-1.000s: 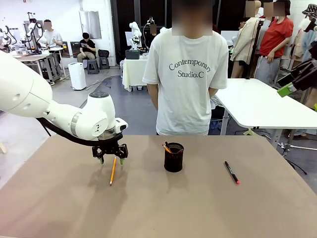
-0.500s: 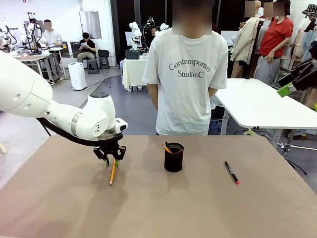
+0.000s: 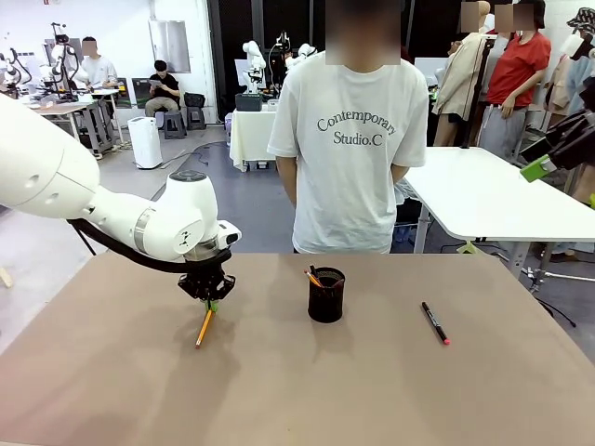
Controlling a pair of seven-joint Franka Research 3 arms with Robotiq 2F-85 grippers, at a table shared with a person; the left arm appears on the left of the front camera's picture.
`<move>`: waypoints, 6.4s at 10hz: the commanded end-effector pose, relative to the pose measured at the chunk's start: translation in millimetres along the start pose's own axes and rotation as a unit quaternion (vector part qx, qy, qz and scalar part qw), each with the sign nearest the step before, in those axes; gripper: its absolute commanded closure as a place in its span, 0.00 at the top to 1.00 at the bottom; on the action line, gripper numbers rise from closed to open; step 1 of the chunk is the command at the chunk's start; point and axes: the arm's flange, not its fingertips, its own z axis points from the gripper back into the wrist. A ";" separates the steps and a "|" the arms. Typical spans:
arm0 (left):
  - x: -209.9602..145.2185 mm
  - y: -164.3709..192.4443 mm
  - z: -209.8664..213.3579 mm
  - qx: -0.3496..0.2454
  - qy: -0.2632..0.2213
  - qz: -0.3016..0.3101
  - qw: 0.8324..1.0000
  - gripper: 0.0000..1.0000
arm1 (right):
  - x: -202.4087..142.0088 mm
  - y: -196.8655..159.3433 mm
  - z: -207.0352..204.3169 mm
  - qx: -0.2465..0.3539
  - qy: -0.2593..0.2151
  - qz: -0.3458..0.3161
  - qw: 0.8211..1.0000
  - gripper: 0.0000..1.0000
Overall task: Place the pens into the pen holder.
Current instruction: Pick up a writing instrument from the table and place it into the Pen holder.
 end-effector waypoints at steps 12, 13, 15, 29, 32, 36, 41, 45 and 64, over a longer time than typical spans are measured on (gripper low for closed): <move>-49.9 -1.9 139.4 -0.276 -0.202 -0.244 0.908 0.00 | 1.9 0.3 1.3 0.001 -0.009 0.004 1.000 1.00; -51.3 -2.0 143.6 -0.289 -0.214 -0.262 0.896 0.00 | 1.9 0.3 1.3 0.001 -0.009 0.004 1.000 1.00; -39.3 -25.3 156.6 -0.251 -0.212 -0.233 0.915 0.00 | 1.9 0.3 1.3 0.001 -0.009 0.004 1.000 1.00; -20.3 -26.4 183.3 -0.390 -0.476 -0.389 0.685 0.00 | 1.9 0.3 1.3 0.001 -0.009 0.004 1.000 1.00; -29.8 -45.1 189.8 -0.386 -0.533 -0.458 0.598 0.00 | 1.9 0.3 1.3 0.001 -0.009 0.004 1.000 1.00; -30.7 -46.9 180.8 -0.470 -0.455 -0.380 0.654 0.00 | 1.9 0.3 1.3 0.001 -0.009 0.004 1.000 1.00; -25.8 -56.9 195.1 -0.419 -0.538 -0.439 0.585 0.00 | 1.9 0.3 1.3 0.001 -0.009 0.004 1.000 1.00; -1.7 -69.5 160.5 -0.484 -0.570 -0.437 0.500 0.00 | 1.9 0.3 1.3 0.001 -0.009 0.004 1.000 1.00; 46.3 -97.6 2.5 -0.512 -0.532 -0.448 0.504 0.36 | 1.9 0.3 1.3 0.001 -0.009 0.004 1.000 1.00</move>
